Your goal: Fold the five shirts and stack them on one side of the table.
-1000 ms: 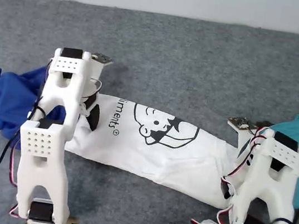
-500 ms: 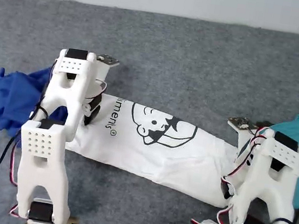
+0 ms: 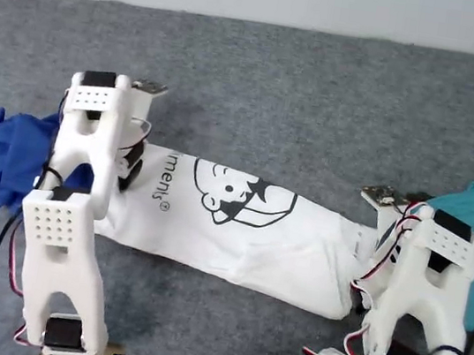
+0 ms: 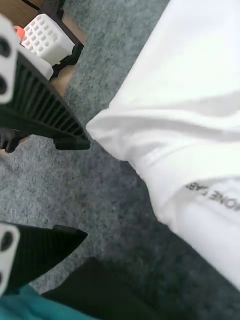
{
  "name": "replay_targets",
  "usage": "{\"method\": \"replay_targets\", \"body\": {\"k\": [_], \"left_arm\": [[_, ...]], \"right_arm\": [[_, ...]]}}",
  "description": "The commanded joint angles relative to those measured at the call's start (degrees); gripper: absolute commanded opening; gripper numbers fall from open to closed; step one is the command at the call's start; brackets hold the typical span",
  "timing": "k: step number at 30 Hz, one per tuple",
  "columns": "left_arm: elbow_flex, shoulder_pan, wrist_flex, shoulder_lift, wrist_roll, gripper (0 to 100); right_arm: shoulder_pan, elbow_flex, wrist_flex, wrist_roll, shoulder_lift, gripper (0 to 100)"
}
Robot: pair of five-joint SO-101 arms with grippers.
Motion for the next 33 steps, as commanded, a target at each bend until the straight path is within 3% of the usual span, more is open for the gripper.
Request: {"method": "replay_targets", "body": {"k": [1,7,15,25,33], "left_arm": [[0.31,8.97,1.41,-8.0,1.93,1],[8.66,22.51,1.41,-14.42,3.16,1],[11.03,33.49,1.23,-17.49,2.9,1],[-1.8,40.88,1.32,-17.14,6.15,1],[-3.03,47.74,1.32,-17.49,6.86,1]], "right_arm": [[0.66,-0.18,0.04,-0.7,-0.92,25.3],[0.66,-0.18,0.04,-0.7,-0.92,25.3],[0.66,-0.62,1.63,-0.7,-1.01,25.2],[8.31,-5.45,9.54,-0.18,-15.25,25.2],[11.12,-5.45,13.67,-0.09,-26.42,25.2]]}}
